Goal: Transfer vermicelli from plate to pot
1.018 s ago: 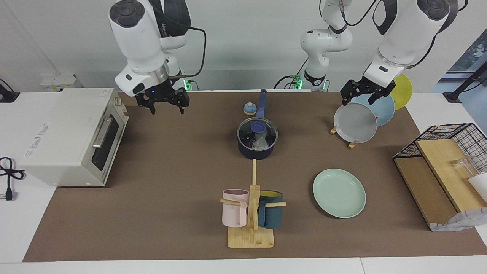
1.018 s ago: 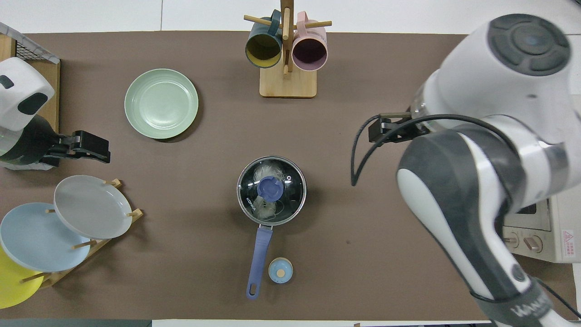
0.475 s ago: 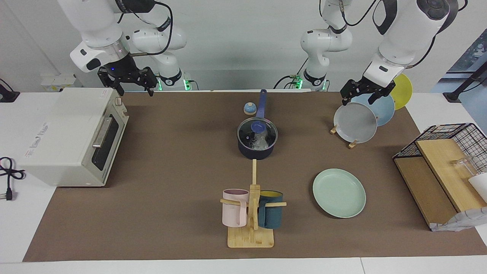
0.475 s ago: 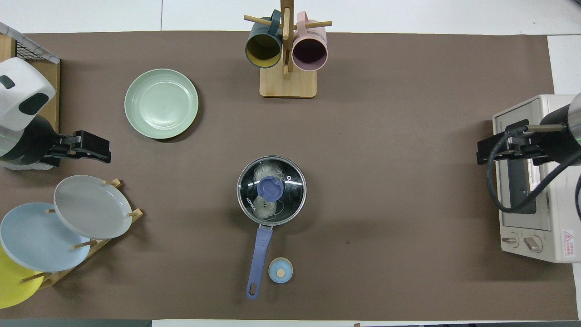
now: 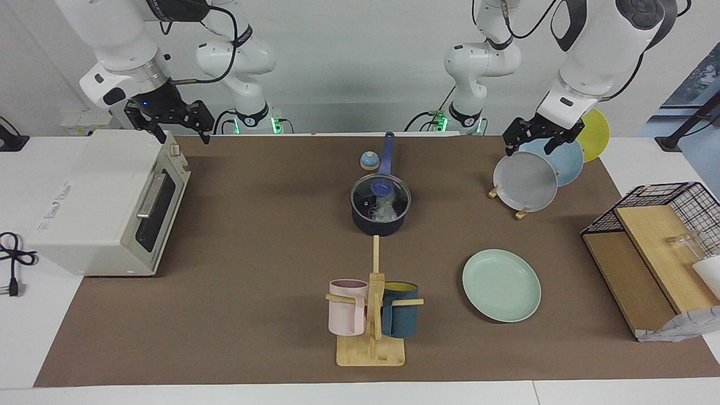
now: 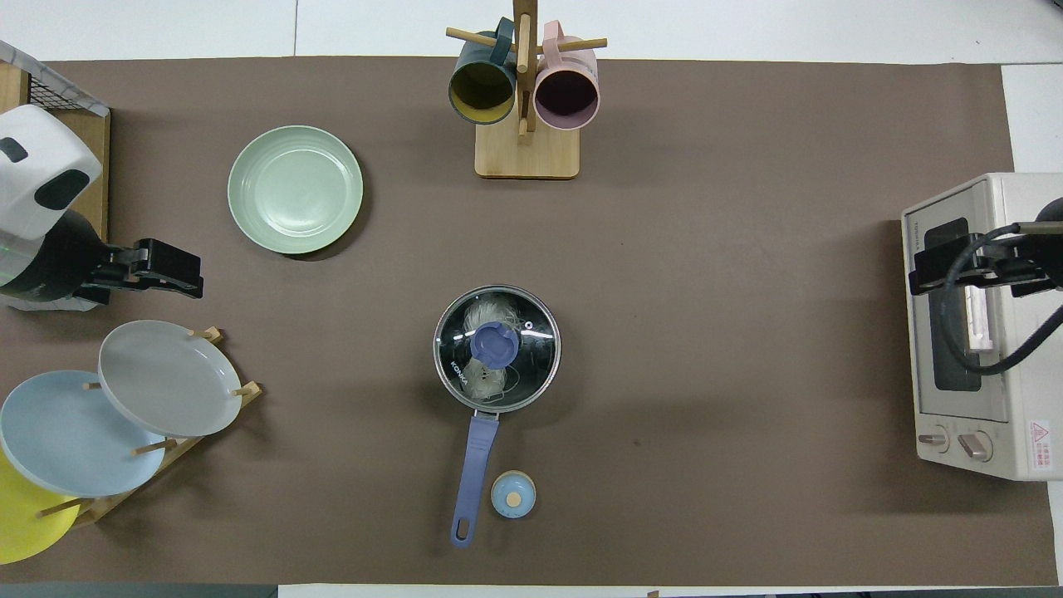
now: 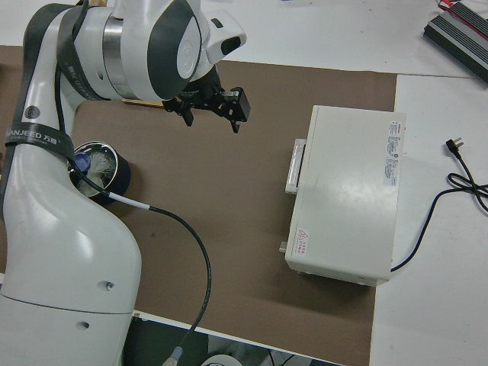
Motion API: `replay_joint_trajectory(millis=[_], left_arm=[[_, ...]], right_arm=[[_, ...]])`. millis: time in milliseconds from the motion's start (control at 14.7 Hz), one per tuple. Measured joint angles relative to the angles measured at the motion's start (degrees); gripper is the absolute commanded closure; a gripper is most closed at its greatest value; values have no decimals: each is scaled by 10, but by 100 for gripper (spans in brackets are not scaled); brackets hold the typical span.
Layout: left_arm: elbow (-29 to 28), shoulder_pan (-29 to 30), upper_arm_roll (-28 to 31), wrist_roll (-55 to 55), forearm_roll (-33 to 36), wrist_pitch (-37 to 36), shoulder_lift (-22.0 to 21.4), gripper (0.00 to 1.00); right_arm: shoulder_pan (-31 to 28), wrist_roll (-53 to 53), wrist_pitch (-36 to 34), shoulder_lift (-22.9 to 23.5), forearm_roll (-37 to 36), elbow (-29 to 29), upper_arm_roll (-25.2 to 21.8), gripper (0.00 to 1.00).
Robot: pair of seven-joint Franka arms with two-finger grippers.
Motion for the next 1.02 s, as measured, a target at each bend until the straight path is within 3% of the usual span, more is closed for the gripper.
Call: replay_joint_trajectory(millis=[679,1018], left_arm=[[0,0,1,0,0,1,0,0],[0,0,2,0,0,4,0,0]], right_arm=[[-22,-12,-4,0,0,0,18,0],[-36,-12,-4,-3,0,1,49,0]])
